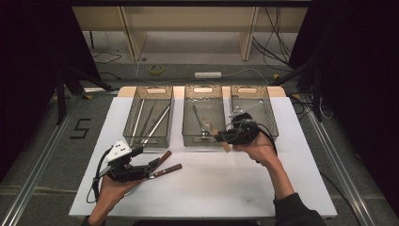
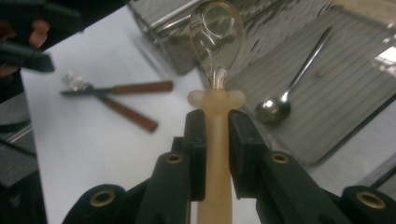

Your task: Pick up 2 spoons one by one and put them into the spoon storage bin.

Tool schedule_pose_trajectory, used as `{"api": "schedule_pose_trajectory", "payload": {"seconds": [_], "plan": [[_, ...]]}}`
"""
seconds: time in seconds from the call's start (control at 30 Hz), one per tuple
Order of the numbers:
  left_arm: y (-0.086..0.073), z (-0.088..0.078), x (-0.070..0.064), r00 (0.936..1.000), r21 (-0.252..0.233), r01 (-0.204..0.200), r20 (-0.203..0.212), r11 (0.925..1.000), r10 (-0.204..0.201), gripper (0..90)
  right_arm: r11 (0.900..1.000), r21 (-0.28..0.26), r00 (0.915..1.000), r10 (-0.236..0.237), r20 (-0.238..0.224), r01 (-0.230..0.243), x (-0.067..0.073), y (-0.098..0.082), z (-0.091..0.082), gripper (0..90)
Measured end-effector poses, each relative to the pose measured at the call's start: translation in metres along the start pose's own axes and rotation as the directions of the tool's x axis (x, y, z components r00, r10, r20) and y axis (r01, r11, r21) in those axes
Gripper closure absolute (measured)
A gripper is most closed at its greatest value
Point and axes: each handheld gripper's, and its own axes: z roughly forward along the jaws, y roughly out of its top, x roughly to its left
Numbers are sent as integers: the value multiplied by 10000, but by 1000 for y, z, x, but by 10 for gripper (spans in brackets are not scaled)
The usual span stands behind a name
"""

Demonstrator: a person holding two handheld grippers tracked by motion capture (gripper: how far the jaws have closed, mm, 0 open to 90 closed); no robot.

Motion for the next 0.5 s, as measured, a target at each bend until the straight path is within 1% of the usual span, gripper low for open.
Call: {"api": "schedule_pose_trajectory", "payload": {"seconds": [0.07, 0.17, 0.27, 0.37, 0.5], "plan": [[0, 0, 0, 10000, 8, -14, 0, 10000, 14, 201, 9998, -91, 9998, 154, 149, -153, -2, 10, 4, 792], [0, 0, 1, 10000, -17, 67, -4, 10000, -67, 201, 9995, -204, 9990, 253, 370, -246, -5, 23, 9, 792], [0, 0, 0, 10000, -16, 44, -6, 10000, -44, 201, 9990, -253, 9976, 384, 568, -370, -7, 33, 15, 791], [0, 0, 0, 10000, 8, -21, 14, 10000, 21, 201, 9988, -260, 9967, 428, 693, -411, -9, 41, 19, 791], [0, 1, 0, 10000, 27, 17, -18, 10000, -17, 201, 9985, -319, 9953, 473, 846, -448, -10, 47, 21, 791]]}}
